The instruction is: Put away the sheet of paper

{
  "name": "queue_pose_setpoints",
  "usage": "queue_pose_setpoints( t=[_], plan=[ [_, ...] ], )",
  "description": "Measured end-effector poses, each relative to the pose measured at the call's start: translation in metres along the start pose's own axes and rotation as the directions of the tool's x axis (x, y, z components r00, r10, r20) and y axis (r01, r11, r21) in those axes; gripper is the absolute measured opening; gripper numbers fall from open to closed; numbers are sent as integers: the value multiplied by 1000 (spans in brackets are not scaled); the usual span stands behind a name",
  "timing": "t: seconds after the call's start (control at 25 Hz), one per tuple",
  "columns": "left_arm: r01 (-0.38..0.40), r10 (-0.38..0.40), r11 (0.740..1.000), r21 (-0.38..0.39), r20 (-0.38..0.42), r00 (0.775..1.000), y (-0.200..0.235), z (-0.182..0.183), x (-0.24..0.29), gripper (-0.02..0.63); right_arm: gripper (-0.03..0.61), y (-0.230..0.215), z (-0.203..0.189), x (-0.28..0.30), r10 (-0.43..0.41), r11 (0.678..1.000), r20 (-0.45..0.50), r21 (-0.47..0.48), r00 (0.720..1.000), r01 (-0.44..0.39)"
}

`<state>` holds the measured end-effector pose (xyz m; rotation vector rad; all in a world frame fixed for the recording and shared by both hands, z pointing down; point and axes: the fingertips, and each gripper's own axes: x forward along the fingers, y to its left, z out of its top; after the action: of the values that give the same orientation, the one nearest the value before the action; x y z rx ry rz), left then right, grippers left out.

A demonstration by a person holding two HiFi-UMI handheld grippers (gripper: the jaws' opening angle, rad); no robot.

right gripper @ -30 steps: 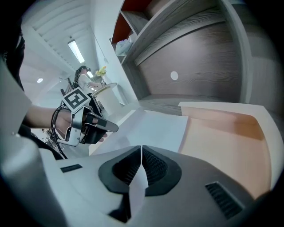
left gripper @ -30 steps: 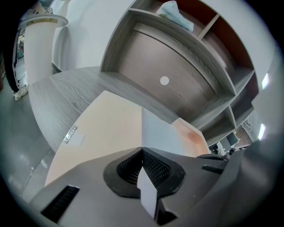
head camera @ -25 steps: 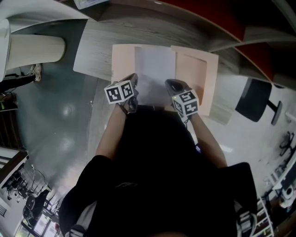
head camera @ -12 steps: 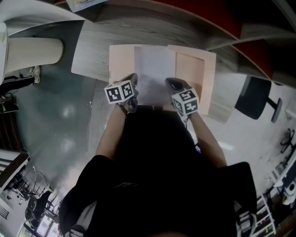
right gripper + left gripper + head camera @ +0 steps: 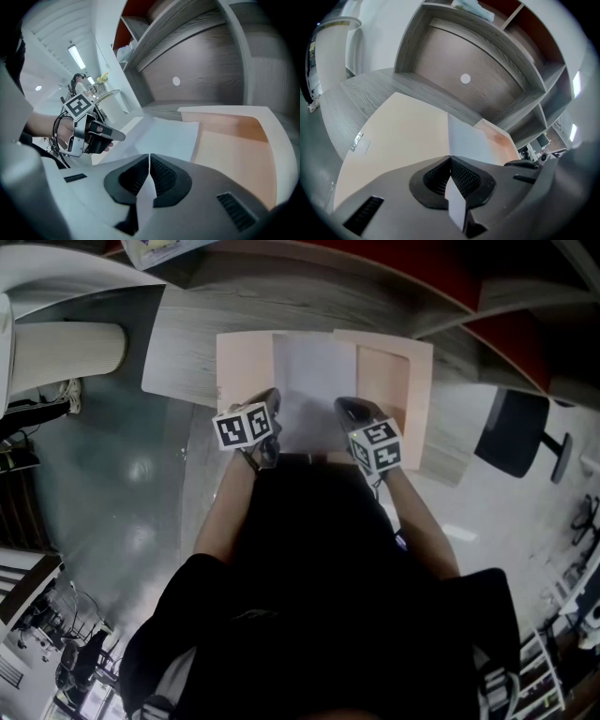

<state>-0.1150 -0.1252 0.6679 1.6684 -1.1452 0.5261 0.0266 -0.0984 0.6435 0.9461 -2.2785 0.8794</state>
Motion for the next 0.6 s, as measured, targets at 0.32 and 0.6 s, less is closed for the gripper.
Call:
queue_pose_setpoints(
  t=[0.32,0.6],
  plan=[
    [6,-6,1000,23,-16,1000,-7,-2,4,46,25,0,-1,-5,-2,1000,8,6,1000,2],
    [14,-14,999,32,-19,1000,-12,-4,6,46,25,-1,-3,-7,-7,1000,6,7,1000,7]
  ],
)
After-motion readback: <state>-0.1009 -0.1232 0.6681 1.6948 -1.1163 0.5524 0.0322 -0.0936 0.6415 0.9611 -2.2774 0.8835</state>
